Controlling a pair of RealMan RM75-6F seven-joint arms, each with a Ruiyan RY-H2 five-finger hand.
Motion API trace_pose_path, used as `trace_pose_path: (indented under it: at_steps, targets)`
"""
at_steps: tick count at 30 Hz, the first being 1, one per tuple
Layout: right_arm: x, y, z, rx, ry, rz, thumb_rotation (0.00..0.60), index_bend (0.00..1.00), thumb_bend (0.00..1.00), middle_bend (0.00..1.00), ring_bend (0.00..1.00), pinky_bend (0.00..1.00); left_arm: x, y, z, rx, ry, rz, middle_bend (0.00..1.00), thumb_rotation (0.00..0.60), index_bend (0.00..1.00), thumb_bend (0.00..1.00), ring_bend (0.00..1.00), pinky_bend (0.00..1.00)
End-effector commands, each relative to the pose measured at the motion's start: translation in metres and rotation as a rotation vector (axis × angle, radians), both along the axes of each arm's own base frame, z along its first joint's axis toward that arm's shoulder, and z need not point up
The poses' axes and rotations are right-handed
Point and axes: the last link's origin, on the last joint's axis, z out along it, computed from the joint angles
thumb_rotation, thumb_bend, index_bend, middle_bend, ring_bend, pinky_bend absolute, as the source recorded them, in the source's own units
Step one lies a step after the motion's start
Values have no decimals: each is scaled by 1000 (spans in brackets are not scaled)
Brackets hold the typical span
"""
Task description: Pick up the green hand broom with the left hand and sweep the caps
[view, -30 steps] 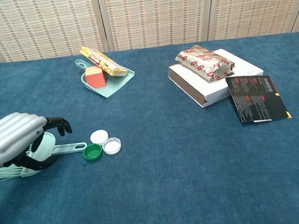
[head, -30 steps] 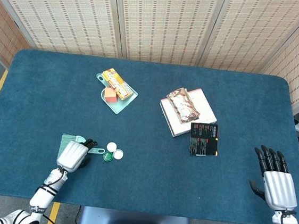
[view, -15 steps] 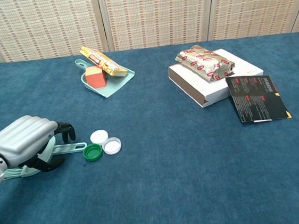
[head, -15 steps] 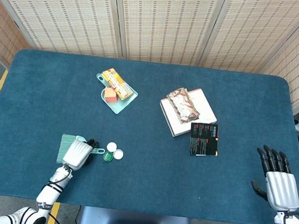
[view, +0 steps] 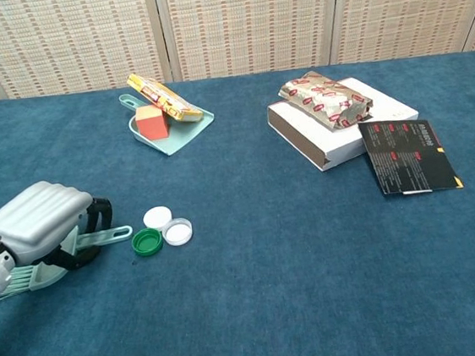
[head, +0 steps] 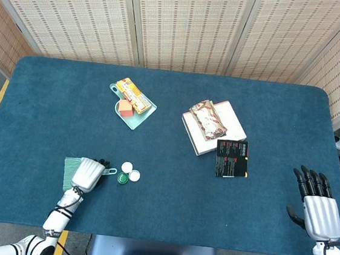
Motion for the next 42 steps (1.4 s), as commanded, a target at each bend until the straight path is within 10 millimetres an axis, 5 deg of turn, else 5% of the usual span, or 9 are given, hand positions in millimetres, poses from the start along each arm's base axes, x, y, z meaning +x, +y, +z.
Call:
trace_pose_path:
  at_steps: [1, 6, 16, 24, 42]
  targets:
    - [0, 0, 0, 1, 1, 0, 600, 0, 198, 0, 0, 0, 2, 0, 3, 17, -23, -6, 681, 600, 573, 602, 668, 789]
    - [0, 0, -1, 3, 4, 1, 600, 0, 197, 0, 0, 0, 7, 1, 18, 72, -169, -65, 854, 600, 718, 774, 750, 854]
    - [1, 1, -4, 8, 12, 0, 600, 0, 197, 0, 0, 0, 18, 8, 52, 108, -851, -160, 881, 600, 726, 807, 750, 853]
    - [1, 2, -3, 5, 11, -1, 600, 0, 197, 0, 0, 0, 21, 12, 35, 31, -1039, -194, 881, 600, 727, 816, 750, 853]
    - [0, 3, 4, -16, -7, -4, 600, 0, 197, 0, 0, 0, 34, 21, -14, -105, -1065, -166, 882, 600, 730, 817, 748, 852]
